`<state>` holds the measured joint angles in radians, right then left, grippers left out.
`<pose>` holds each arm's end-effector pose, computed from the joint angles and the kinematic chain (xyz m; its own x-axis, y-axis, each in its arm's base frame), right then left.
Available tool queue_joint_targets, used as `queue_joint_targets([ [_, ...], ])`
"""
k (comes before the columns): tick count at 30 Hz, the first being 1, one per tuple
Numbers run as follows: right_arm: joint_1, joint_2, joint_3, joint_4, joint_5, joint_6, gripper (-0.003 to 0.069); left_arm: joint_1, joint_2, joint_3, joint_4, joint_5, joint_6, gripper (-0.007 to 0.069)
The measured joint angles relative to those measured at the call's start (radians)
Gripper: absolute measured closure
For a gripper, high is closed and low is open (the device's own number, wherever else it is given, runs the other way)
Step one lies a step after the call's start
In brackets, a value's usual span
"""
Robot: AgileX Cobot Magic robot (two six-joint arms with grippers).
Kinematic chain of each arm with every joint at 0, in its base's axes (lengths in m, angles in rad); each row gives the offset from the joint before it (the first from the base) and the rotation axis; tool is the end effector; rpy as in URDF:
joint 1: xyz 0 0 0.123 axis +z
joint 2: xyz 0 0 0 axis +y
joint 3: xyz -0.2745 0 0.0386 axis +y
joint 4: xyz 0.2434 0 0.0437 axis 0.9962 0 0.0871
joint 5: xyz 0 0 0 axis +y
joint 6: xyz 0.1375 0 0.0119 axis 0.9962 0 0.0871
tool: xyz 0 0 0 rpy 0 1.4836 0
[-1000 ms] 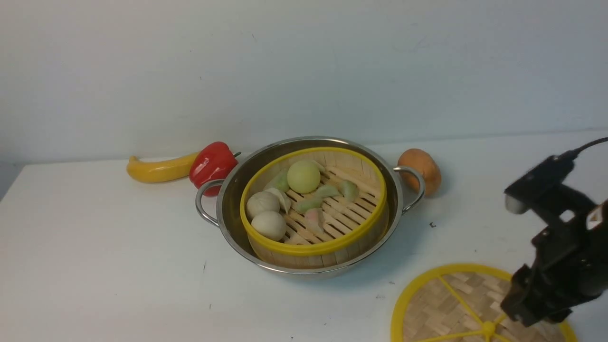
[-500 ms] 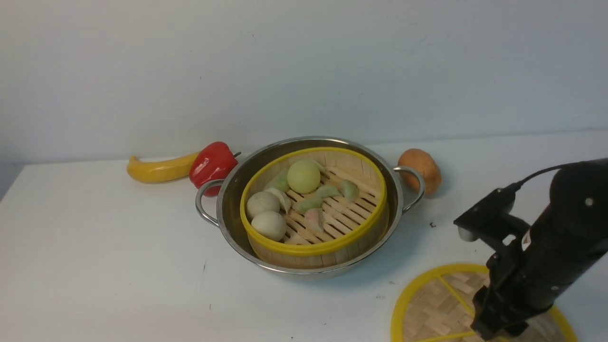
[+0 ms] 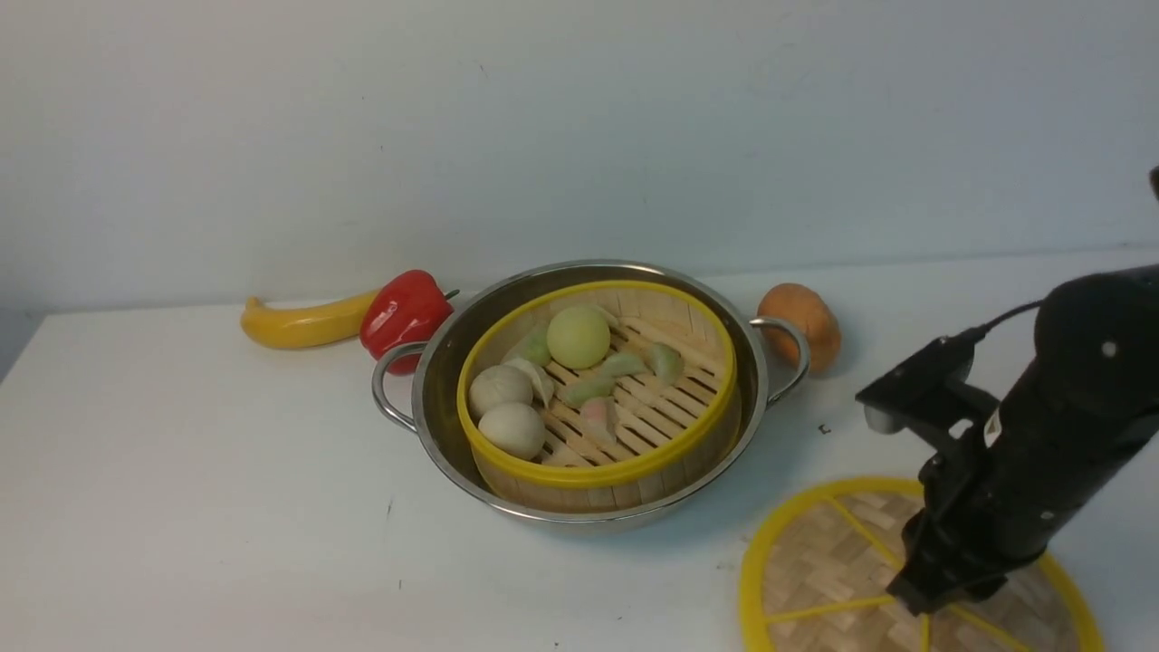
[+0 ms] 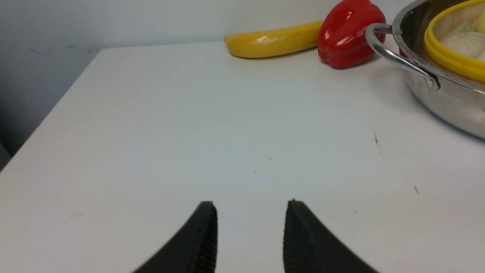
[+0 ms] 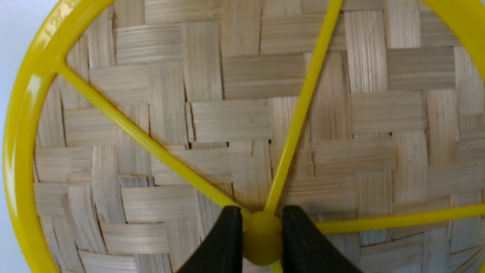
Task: Place the steamer in the pot on the white table, and put the lid on the steamer.
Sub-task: 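Move the gripper down to the bamboo steamer lid and grasp its center knob, then place the bamboo steamer lid onto the steamer basket in the pot with the right gripper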
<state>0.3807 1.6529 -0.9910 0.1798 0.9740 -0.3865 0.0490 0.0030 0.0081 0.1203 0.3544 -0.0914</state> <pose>0.2559 0.1244 0.1418 -0.7863 -0.6139 -0.0700 -0.6173 0.7753 0.1336 0.1017 0.0108 0.1657 -0.2740 0.0081 -0.9617 -0.0831 0.9960 0.0320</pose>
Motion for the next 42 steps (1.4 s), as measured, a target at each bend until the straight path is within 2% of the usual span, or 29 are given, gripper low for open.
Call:
queue_joint_targets([
  [5, 0.0, -0.048, -0.188, -0.082, 0.208, 0.059, 0.0517, 0.0, 0.0, 0.0, 0.0, 0.0, 0.0, 0.0384],
  [8, 0.0, -0.05, -0.291, -0.134, 0.246, 0.101, 0.0517, 0.0, 0.0, 0.0, 0.0, 0.0, 0.0, 0.0384],
  [11, 0.0, -0.05, -0.363, -0.122, 0.248, 0.086, 0.0517, 0.0, 0.0, 0.0, 0.0, 0.0, 0.0, 0.0384],
  [18, 0.002, -0.03, -0.486, 0.162, 0.215, -0.128, 0.0517, 0.0, 0.0, 0.0, 0.0, 0.0, 0.0, 0.0384],
  [20, 0.016, 0.001, -0.53, 0.195, 0.186, -0.192, 0.0517, 0.0, 0.0, 0.0, 0.0, 0.0, 0.0, 0.0384],
  [24, 0.059, 0.086, -0.608, 0.162, 0.163, -0.242, 0.0517, 0.0, 0.0, 0.0, 0.0, 0.0, 0.0, 0.0384],
  [32, 0.135, 0.252, -0.824, 0.066, 0.185, -0.249, 0.0517, 0.0, 0.0, 0.0, 0.0, 0.0, 0.0, 0.0384],
  [42, 0.177, 0.413, -1.058, 0.052, 0.227, -0.257, 0.0517, 0.0, 0.0, 0.0, 0.0, 0.0, 0.0, 0.0384],
])
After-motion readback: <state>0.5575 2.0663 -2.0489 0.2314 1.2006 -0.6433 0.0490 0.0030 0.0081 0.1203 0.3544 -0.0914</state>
